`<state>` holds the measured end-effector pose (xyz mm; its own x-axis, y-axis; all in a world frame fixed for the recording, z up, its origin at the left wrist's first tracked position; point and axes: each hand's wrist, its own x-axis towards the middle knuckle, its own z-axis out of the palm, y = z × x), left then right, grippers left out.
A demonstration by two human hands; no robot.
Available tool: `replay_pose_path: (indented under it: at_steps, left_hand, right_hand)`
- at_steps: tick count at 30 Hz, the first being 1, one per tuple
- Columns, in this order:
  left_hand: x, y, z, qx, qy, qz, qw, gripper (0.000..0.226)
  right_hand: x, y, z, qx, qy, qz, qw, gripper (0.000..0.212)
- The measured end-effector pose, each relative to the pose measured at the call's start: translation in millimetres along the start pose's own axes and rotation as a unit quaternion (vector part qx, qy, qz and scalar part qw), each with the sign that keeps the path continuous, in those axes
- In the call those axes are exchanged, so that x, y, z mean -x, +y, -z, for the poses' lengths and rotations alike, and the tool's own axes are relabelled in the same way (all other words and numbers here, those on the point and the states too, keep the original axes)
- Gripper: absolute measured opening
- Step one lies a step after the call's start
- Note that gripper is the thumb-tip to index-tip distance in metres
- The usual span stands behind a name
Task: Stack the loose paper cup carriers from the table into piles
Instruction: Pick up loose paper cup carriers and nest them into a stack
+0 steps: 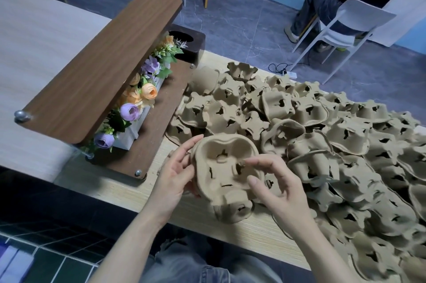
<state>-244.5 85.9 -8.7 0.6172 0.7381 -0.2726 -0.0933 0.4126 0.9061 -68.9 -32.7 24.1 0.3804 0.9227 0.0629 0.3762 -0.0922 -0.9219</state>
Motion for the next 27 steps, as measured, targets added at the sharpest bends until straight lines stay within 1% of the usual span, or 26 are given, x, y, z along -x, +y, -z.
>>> replay_pose_path:
  at_steps: [2,5,8,11,13,17,21,24,27]
  left_hand:
    - [1,-2,1,0.004,0.001,0.003,1.0,0.051]
    - [2,-2,1,0.008,0.007,0.003,1.0,0.049]
    - [3,-4,3,0.006,0.01,0.005,1.0,0.051]
    - [5,-8,4,0.007,0.007,0.011,1.0,0.052]
    - [6,-10,4,0.007,0.008,0.014,1.0,0.051]
    - [7,-12,7,0.016,0.026,0.018,0.999,0.049]
    - [8,-10,11,0.024,0.032,0.045,0.998,0.04]
    - [9,-6,14,0.02,0.026,0.046,0.998,0.047]
    - [8,-6,19,0.017,0.026,0.024,0.999,0.067]
  right_hand:
    - [-1,0,-2,0.006,0.018,-0.011,1.0,0.021]
    - [-1,0,-5,0.003,0.03,-0.035,0.999,0.034]
    - [1,1,-9,-0.049,0.033,-0.088,0.994,0.043]
    - [1,1,-11,-0.131,0.022,-0.154,0.979,0.038]
    - [1,0,-12,-0.156,0.026,-0.18,0.971,0.036]
    - [2,3,-16,-0.16,0.033,-0.203,0.966,0.032]
    - [-1,5,-20,-0.157,0.048,-0.211,0.964,0.03]
    - [-5,4,-23,-0.165,0.051,-0.209,0.963,0.03]
    - [-10,4,-28,-0.178,0.038,-0.203,0.962,0.031]
